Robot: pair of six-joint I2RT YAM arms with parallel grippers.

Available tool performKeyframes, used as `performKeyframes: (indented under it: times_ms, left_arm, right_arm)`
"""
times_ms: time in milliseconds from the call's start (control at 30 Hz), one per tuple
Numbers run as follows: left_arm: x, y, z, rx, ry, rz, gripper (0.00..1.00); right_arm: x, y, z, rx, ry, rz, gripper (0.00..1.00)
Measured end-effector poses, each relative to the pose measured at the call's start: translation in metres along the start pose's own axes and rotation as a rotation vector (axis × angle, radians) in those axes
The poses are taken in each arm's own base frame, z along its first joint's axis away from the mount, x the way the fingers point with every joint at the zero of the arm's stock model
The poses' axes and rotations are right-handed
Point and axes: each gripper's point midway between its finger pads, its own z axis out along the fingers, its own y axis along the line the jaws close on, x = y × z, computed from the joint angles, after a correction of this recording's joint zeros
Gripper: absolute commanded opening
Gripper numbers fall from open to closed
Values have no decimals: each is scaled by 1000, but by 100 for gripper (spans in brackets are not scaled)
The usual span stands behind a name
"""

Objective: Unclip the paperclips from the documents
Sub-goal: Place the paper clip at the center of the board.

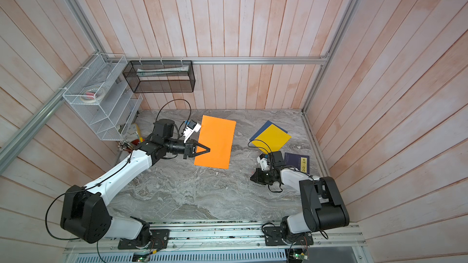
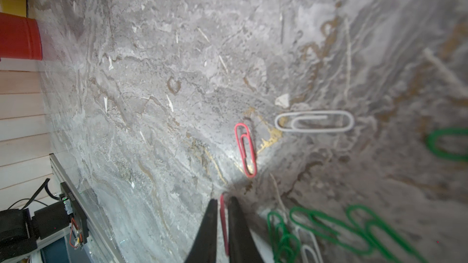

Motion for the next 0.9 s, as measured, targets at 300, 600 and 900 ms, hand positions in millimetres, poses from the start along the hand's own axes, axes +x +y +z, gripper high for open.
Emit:
performKeyframes:
  times_ms: [300, 600, 900]
  left_arm:
    - [0, 0, 0, 0, 0, 0, 0]
    - [0, 0, 0, 0, 0, 0, 0]
    - [-1, -1, 0, 5, -2, -2, 0]
  right_arm:
    - [-4, -3, -6, 45, -9, 0, 27]
    - [-20, 11, -23, 42, -61, -37, 37]
    - [-60, 94, -76, -240, -293, -247, 55]
